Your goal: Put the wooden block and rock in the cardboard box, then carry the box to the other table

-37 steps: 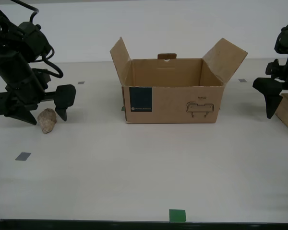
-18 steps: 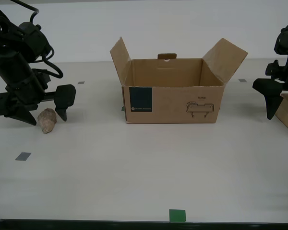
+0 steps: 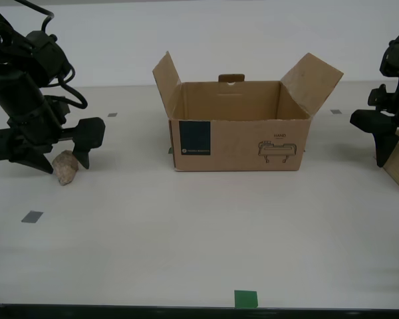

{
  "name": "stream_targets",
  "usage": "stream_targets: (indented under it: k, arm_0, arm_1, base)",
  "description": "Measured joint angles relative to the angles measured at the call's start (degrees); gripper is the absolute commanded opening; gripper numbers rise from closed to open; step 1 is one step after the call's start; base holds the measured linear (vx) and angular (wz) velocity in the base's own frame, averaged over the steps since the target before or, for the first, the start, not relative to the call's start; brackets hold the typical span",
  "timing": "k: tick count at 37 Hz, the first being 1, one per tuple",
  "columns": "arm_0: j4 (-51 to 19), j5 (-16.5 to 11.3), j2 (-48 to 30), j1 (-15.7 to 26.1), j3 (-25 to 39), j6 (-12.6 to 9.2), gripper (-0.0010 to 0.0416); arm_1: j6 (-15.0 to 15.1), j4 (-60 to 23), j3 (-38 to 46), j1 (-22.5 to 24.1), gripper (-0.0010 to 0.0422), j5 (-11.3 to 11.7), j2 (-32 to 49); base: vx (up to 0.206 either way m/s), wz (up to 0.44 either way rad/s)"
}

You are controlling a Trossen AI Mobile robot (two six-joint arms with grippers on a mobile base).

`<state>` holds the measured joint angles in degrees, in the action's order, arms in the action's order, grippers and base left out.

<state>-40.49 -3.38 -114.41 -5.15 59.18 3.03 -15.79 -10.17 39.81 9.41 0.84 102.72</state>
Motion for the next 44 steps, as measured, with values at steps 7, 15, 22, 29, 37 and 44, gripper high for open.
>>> stream_targets:
  k: [7,15,22,29,37,44]
  arm_0:
    - [0.07,0.0,0.0,0.02,0.0,0.0,0.0172]
    - [0.09,0.0,0.0,0.04,0.0,-0.02,0.0111]
    - [0.07,0.0,0.0,0.04,0.0,-0.24,0.0063]
    - [-0.09,-0.2,0.0,0.04,0.0,-0.26,-0.0005]
    - [-0.42,-3.3,0.0,0.07,0.0,-0.22,-0.0002]
    - [-0.44,-3.39,0.0,0.13,0.0,-0.2,-0.0001]
  arm_1:
    - [-0.37,0.0,0.0,-0.02,0.0199,0.0,0.0]
    - [-2.49,-0.04,0.0,-0.02,0.0113,0.02,0.0]
    - [-3.19,-0.42,0.02,-0.02,0.0031,-0.02,-0.02]
    - [-3.19,-0.37,0.04,-0.02,0.0002,-0.02,-0.02]
    - [-3.19,0.0,0.0,-0.02,-0.0001,-0.02,0.0]
    - [-2.51,0.07,0.04,-0.02,-0.0001,-0.02,-0.02]
  base:
    - [0.0,0.0]
    - [0.0,0.0]
    - [0.0,0.0]
    - [0.0,0.0]
    - [0.0,0.0]
    - [0.0,0.0]
